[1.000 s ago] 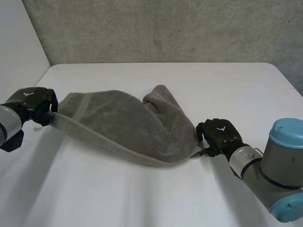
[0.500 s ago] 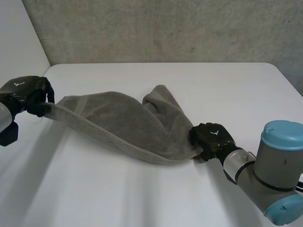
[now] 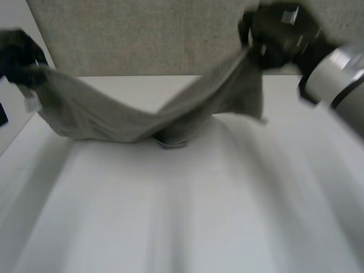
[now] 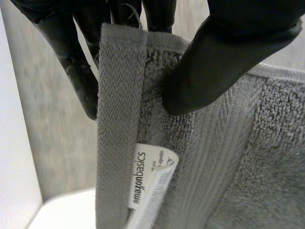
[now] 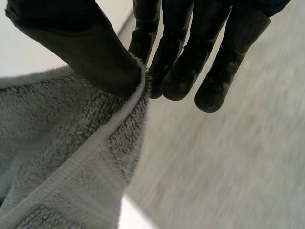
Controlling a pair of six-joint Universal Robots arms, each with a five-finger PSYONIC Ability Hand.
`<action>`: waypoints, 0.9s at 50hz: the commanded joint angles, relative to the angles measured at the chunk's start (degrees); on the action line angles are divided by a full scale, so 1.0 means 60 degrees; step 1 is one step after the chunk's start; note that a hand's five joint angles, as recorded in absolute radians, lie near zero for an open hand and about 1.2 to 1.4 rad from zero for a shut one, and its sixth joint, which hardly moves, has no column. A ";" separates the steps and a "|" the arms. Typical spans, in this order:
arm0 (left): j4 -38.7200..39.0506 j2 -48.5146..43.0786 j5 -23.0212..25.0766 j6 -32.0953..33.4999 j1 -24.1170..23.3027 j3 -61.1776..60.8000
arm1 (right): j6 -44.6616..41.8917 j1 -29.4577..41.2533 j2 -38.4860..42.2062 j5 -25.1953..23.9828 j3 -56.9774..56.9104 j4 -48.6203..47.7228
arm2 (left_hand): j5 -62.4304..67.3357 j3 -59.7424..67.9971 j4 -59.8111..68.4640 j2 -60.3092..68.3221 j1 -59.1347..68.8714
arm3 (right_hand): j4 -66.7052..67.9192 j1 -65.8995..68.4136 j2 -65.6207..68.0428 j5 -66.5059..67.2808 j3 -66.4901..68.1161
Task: Fold the towel.
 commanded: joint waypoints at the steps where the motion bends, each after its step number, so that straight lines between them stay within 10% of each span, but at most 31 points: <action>1: 0.0156 0.0545 -0.0001 -0.0765 0.0068 0.0437 | -0.0143 -0.0402 0.0434 -0.1023 -0.3372 0.3230 | 0.0828 0.0671 0.0333 0.0641 0.1031 | 0.0558 0.0656 0.0721 0.0540 0.0580; 12: 0.1137 -0.1018 -0.0132 -0.0780 0.0098 0.0758 | -0.4167 -0.0169 0.4081 0.0055 -0.6483 0.8363 | 0.0828 0.0671 0.0333 0.0641 0.1031 | 0.0558 0.0656 0.0721 0.0540 0.0580; 26: 0.1255 -0.4154 -0.0890 -0.0736 -0.0925 0.4866 | -0.4597 0.1017 0.5681 0.3427 -0.9863 0.3745 | 0.0828 0.0671 0.0333 0.0641 0.1031 | 0.0558 0.0656 0.0721 0.0540 0.0580; 35: 0.2964 -0.4480 -0.2388 -0.0736 -0.1367 0.7410 | -0.4597 0.1414 0.5654 0.2845 -1.0866 0.0398 | 0.0828 0.0671 0.0333 0.0641 0.1031 | 0.0558 0.0656 0.0721 0.0540 0.0580; 45: 0.3789 -0.4099 -0.2286 -0.0736 -0.1235 0.5330 | -0.4626 0.1341 0.5536 0.0485 -0.8815 0.2843 | 0.0828 0.0671 0.0333 0.0641 0.1031 | 0.0558 0.0656 0.0721 0.0540 0.0580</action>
